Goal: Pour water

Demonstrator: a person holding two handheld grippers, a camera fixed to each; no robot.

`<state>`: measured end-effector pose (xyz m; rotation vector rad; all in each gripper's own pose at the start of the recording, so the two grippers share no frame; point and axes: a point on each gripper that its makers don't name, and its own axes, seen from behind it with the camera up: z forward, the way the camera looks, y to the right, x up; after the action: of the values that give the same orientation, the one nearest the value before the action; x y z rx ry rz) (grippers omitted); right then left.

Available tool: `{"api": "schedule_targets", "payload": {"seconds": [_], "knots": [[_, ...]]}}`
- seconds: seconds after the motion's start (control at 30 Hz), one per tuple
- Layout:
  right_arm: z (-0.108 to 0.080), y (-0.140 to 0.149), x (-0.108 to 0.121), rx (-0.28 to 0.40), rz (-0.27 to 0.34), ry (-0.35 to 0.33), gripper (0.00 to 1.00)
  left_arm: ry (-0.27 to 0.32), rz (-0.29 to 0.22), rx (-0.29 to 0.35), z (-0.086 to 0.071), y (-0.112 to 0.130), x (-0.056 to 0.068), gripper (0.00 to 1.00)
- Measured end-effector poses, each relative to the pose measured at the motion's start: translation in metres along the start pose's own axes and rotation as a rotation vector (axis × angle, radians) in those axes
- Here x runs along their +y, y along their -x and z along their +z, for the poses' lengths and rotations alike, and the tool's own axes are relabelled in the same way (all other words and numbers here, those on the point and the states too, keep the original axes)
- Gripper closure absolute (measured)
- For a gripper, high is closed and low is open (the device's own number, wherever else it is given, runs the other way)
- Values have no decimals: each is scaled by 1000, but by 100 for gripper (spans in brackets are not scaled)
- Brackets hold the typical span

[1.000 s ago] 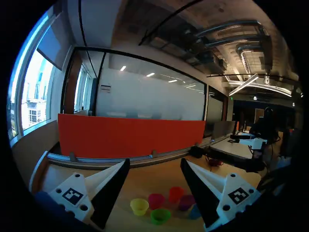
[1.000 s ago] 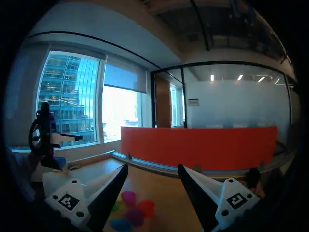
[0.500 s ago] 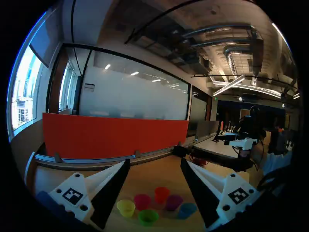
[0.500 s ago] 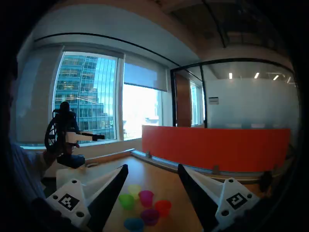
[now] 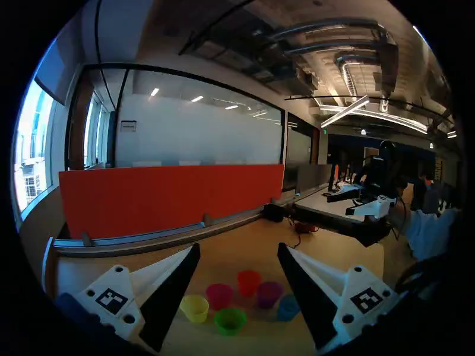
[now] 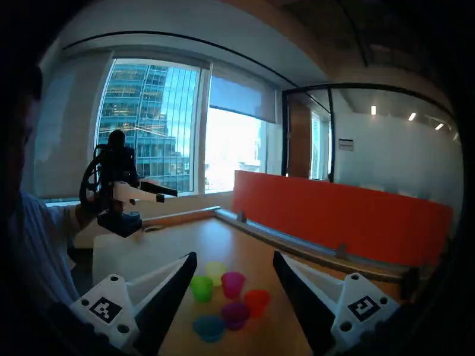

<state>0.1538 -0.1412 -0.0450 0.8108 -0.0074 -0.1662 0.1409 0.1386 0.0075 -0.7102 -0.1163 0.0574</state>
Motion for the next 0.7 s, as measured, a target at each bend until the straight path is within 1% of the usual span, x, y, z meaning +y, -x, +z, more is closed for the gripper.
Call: {"api": "schedule_targets", "payload": {"seconds": [0.27,0.47,0.7], "knots": [[-1,17,-6,-42,-11,-28,1,6,10,-52,6,24,-4,3],[1,41,-12,-87,-12,-49,1,6,18,-104,11,51,-9,3],[9,73,-18,-146,-20,-66,1,15,41,-158,16,82,-11,3]]}}
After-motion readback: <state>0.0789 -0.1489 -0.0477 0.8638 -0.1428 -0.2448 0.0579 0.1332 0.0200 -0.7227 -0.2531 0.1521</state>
